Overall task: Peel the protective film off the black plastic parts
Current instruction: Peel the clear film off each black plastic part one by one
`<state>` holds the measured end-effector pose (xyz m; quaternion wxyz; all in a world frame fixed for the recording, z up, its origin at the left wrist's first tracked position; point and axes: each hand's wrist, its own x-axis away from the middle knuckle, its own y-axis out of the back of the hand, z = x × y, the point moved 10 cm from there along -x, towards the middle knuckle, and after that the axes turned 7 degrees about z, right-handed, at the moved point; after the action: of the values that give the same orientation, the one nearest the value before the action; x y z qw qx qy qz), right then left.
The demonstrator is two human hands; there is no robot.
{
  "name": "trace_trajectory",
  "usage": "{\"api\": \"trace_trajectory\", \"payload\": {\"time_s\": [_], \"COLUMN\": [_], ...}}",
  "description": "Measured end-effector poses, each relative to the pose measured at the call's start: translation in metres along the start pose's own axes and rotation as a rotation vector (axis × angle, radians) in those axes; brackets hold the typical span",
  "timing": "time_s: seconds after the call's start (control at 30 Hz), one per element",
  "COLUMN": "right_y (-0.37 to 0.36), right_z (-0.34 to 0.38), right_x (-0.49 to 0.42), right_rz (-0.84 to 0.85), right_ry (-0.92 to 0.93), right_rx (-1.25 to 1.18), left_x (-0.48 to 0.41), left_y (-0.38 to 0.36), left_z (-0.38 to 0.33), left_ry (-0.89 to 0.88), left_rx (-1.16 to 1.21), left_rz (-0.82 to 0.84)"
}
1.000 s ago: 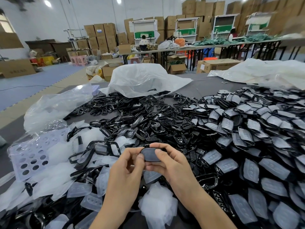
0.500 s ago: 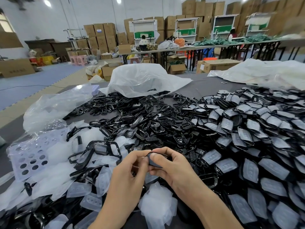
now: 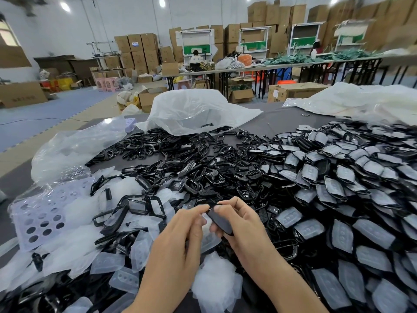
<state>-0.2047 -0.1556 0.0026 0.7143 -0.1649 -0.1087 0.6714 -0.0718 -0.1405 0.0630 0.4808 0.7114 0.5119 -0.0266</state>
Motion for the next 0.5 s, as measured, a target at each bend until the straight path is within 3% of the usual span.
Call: {"api": "trace_trajectory", "payload": {"time_s": [0.13, 0.33, 0.4, 0.5], "right_y": [0.006, 0.009, 0.009, 0.009], "right_z": [0.003, 0.001, 0.001, 0.001], "right_x": [0.001, 0.002, 0.002, 0.000], "right_rz": [-0.059, -0.077, -0.077, -0.066], "right_ry": [0.018, -0.026, -0.022, 0.001], "right_rx": [0.025, 0.019, -0.023, -0.038], "left_x": [-0.002, 0.009, 0.006, 0.004], "left_y": [-0.013, -0.040, -0.027, -0.003], "left_z": [-0.023, -0.042, -0.037, -0.007], "left_ry": [-0.166, -0.335, -0.266, -0.017], "left_rx": [-0.219, -0.219, -0.110, 0.100], "left_rz": [0.122, 0.200, 0.104, -0.041]}}
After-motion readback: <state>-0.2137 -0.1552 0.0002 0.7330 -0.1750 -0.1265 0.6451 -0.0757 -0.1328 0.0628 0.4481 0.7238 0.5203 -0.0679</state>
